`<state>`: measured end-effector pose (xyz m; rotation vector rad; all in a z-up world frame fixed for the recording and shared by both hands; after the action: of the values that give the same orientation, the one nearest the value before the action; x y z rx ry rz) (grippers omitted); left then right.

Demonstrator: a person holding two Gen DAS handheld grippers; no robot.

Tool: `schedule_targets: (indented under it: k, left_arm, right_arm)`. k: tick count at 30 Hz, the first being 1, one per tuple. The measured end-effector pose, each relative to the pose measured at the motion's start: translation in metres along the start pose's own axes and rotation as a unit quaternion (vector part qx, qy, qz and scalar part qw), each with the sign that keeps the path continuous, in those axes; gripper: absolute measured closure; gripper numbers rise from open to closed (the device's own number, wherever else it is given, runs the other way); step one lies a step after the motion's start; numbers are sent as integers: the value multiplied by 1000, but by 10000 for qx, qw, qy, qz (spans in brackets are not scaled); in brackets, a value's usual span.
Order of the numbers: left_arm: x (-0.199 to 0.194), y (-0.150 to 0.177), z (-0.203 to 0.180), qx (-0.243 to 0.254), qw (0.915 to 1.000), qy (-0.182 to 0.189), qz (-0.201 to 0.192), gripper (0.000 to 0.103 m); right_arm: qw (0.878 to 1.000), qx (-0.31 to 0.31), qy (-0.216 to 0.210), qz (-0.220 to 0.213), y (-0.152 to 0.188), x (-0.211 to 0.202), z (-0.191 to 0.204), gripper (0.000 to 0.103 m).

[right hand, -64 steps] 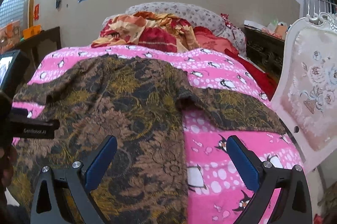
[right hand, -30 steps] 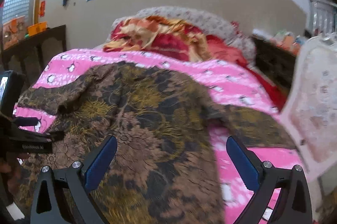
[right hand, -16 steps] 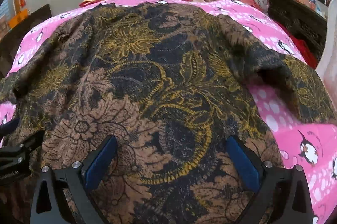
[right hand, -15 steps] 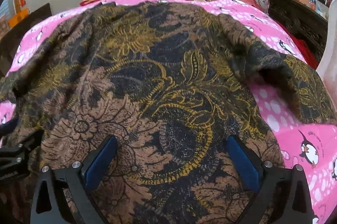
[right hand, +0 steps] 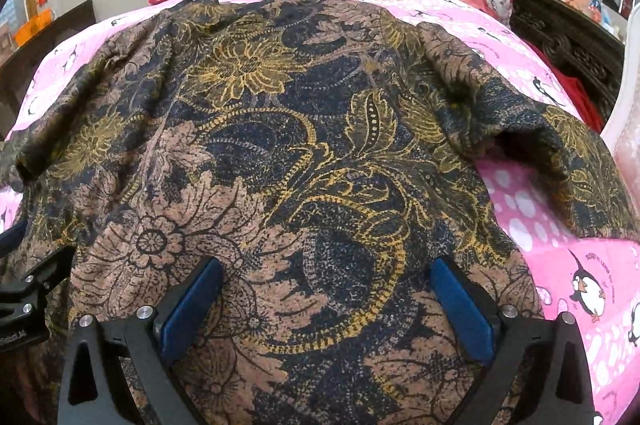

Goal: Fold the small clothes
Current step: 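Lower the left gripper toward the sleeve cuff nearest it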

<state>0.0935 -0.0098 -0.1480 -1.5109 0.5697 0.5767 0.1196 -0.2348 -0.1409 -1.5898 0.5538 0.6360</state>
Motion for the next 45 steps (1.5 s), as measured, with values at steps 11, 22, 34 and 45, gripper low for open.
schedule_targets:
  k: [11, 22, 34, 45]
  left_arm:
    - [-55, -28, 54, -361, 9983, -58, -450, 1]
    - [-102, -52, 163, -1075, 9880, -1059, -320, 1]
    - [-109, -45, 158, -1096, 9871, -1103, -388, 1]
    - [-68, -36, 168, -1175, 9886, -927, -159, 1]
  right_arm:
    - [9992, -148, 10, 377, -9, -3, 4, 0]
    - [9912, -135, -201, -1303, -81, -147, 44, 1]
    - [9867, -123, 176, -1611, -75, -184, 29, 1]
    - [9875, -473, 182, -1493, -65, -143, 34, 1]
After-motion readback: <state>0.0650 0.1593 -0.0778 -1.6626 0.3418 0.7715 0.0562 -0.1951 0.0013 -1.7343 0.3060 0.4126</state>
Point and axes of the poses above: each gripper's, at about its wrist camera, not at the fingertips, and x roughly the way its jaws point, z to its left, y to its underside, the point moved 3 cm from there along x, roughly the way its jaws point, and after that the axes turned 12 degrees about -z, right-handed, at the moved point
